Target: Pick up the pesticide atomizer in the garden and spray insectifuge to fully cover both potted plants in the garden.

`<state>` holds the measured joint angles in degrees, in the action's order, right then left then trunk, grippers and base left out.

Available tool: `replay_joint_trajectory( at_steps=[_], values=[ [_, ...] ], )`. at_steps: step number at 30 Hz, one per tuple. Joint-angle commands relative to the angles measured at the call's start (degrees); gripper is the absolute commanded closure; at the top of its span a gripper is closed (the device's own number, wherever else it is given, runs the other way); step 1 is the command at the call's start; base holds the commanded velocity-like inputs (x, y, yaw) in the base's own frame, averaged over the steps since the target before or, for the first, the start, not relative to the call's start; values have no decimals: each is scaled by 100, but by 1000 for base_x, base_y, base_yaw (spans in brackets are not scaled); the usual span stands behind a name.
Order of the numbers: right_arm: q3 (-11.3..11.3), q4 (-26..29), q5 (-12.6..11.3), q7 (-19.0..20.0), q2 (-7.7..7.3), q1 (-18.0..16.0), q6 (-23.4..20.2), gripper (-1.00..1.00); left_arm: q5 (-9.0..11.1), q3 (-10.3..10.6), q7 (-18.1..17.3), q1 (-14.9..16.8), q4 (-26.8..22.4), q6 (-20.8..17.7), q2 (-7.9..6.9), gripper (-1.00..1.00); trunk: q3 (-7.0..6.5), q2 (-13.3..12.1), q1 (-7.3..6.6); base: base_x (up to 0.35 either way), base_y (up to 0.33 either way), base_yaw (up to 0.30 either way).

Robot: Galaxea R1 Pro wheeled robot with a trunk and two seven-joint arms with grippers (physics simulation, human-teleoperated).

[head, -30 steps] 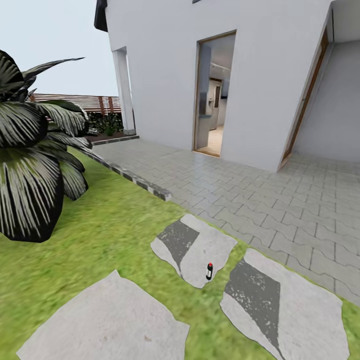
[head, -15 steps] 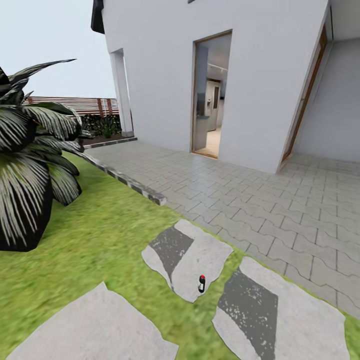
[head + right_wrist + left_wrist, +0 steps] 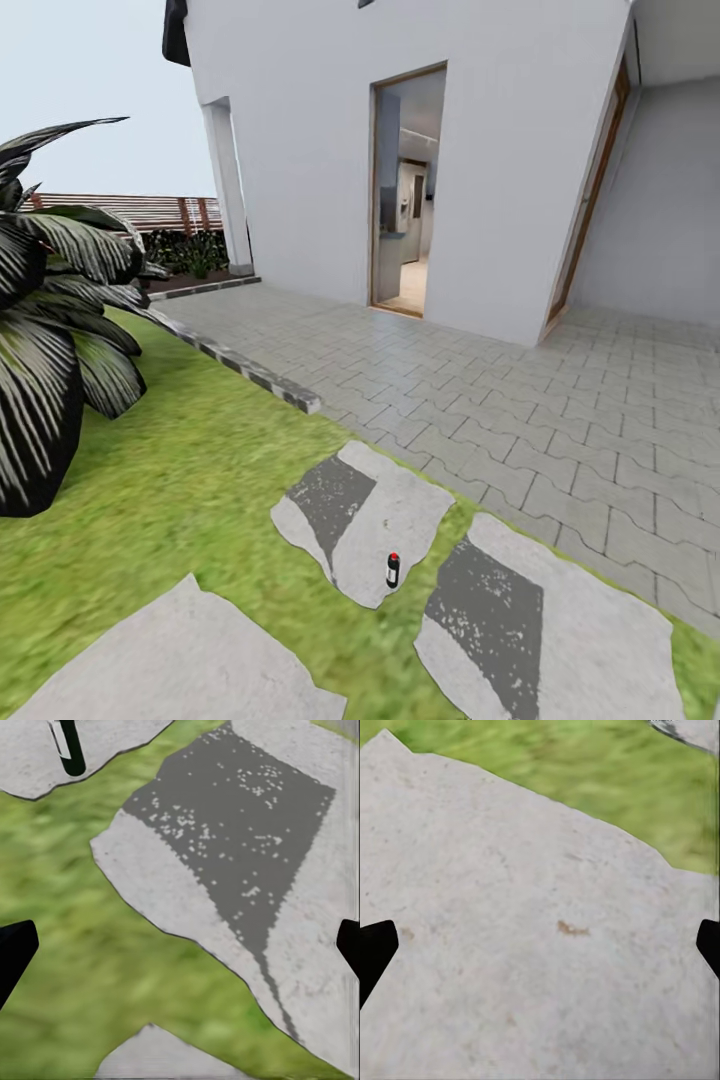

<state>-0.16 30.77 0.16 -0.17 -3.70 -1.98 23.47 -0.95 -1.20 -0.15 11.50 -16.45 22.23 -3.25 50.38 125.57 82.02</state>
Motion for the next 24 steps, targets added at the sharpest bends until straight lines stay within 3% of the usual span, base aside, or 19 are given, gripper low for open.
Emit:
replay_joint_trajectory(
  at_steps=[1,7,24],
  values=[
    [-2,-3,2,-1,1,-3,18,-100,-10,-12,-2,1,2,18,0,-100,4,2,-1,0,0,-281],
    [-9,-8,2,-1,1,-4,18,-100,-2,-10,-3,1,-7,18,0,-100,1,2,-1,0,119,-293],
    [-16,-11,2,-2,1,-4,18,-100,-2,-4,-3,1,-14,18,0,-100,1,2,-1,0,302,-297]
  ],
)
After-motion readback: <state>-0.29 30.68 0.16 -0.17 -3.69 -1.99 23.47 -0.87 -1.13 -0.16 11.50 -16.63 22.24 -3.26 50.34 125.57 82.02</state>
